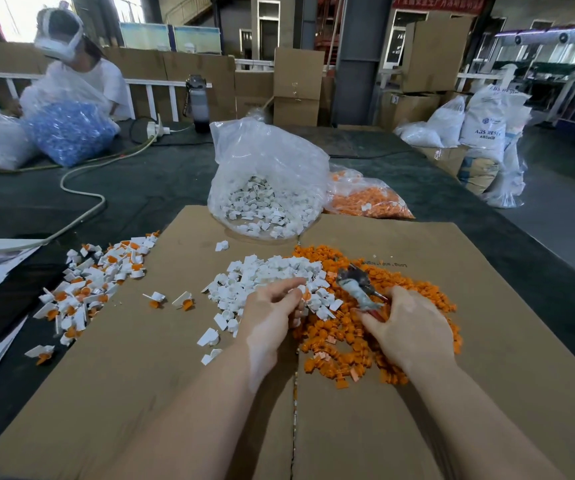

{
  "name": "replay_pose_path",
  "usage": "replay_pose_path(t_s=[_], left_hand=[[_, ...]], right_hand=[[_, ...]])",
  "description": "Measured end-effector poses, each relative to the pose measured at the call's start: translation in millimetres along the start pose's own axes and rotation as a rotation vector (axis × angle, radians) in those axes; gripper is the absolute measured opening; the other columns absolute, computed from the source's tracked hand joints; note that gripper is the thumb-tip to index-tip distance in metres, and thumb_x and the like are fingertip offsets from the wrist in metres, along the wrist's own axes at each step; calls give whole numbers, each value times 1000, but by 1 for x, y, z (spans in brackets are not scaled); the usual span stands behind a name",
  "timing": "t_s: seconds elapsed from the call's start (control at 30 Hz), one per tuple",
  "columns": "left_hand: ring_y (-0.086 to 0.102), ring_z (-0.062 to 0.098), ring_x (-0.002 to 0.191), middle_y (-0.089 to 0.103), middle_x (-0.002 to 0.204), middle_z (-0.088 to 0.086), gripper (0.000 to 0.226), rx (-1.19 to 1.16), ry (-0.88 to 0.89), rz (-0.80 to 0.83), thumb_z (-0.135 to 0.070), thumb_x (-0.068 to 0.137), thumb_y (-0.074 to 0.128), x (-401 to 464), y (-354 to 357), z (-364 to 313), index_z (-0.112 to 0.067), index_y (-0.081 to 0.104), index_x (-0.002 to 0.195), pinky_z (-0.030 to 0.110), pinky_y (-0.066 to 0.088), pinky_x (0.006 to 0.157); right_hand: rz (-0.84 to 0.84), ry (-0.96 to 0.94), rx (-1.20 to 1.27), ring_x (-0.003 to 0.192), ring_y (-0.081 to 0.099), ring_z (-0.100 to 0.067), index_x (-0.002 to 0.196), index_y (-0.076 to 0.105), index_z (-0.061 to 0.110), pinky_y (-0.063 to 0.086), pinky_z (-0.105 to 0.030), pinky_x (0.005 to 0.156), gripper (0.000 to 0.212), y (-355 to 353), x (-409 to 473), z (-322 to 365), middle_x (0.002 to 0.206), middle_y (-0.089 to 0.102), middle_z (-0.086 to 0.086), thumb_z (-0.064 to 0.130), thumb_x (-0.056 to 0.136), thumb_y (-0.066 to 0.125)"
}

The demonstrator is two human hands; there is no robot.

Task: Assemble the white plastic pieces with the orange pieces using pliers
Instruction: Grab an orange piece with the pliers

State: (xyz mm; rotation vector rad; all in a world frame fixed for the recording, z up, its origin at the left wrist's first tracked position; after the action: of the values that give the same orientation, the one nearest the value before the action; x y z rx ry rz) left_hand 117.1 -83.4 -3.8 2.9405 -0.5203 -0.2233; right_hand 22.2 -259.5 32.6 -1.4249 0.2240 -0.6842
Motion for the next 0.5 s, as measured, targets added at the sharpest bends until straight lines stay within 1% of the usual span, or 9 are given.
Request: replay_pose_path(t_s=[0.1,0.17,0.2,0.27,0.3,0.33,0.37,0.43,0.5], left_hand=[[48,9,57,55,67,2,22,92,28,40,-5,93,51,-3,4,0,-16,66,105,17,43,55],[50,7,58,55,66,0,17,166,48,42,-8,93,53,-3,4,0,-19,65,98,16,43,58],[51,7,58,55,65,0,15,194,53,37,-9,92,55,-3,5,1,-21,63,93,17,43,60],[52,7,56,57,62,-1,12,204,48,35,-10,90,58,-3,6,2,-20,61,85,18,43,59],[52,6,53,58,59,-2,12,192,47,45,-10,89,59,-3,8,2,-18,61,82,16,42,55],[52,5,51,59,56,-4,12,193,57,57,-9,89,60,-4,9,1,-16,62,80,14,41,52],[51,3,49,59,53,-7,13,215,76,69,-9,89,60,-5,11,-1,-14,64,77,11,40,49],[51,0,48,59,51,-8,15,253,112,89,-9,88,60,-6,12,-4,-14,66,75,9,39,47],[51,-3,48,59,51,-10,15,268,131,93,-12,87,63,-8,12,-6,-15,66,72,8,39,47]], right_hand=[[53,-8,-157,113,47,-19,116,51,22,36,-30,93,62,12,-2,-5,119,54,1,72,81,40],[8,-62,-147,122,41,-20,127,49,22,29,-34,102,63,8,-6,4,130,49,0,68,85,41],[-54,-138,-47,121,44,-22,128,51,20,31,-36,102,56,2,-8,16,128,51,-2,58,87,48],[-212,-340,251,106,56,-26,117,62,10,43,-37,92,38,-17,-19,42,111,62,-7,28,84,68],[-282,-420,359,97,60,-26,110,66,7,48,-36,87,32,-26,-26,52,101,65,-8,14,80,73],[-312,-485,429,92,62,-25,106,69,6,50,-34,83,29,-31,-32,61,95,66,-8,6,77,73],[-305,-534,468,88,62,-24,103,70,6,50,-31,80,26,-34,-36,68,92,66,-7,3,77,73],[-257,-578,501,85,60,-21,96,72,8,49,-26,77,18,-33,-38,75,88,66,-4,5,79,71],[-223,-582,490,82,59,-20,89,71,9,49,-28,74,9,-32,-37,78,84,65,-2,8,80,71]])
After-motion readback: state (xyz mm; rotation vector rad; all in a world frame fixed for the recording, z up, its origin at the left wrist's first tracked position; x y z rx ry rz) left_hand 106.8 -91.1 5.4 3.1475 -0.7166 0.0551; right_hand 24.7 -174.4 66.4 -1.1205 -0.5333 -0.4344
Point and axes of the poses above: each hand's wrist, its own x-axis towards the middle knuckle, its own y-axis out of the palm, z = x × y, the point moved 9 cm from there along x, towards the middle knuckle
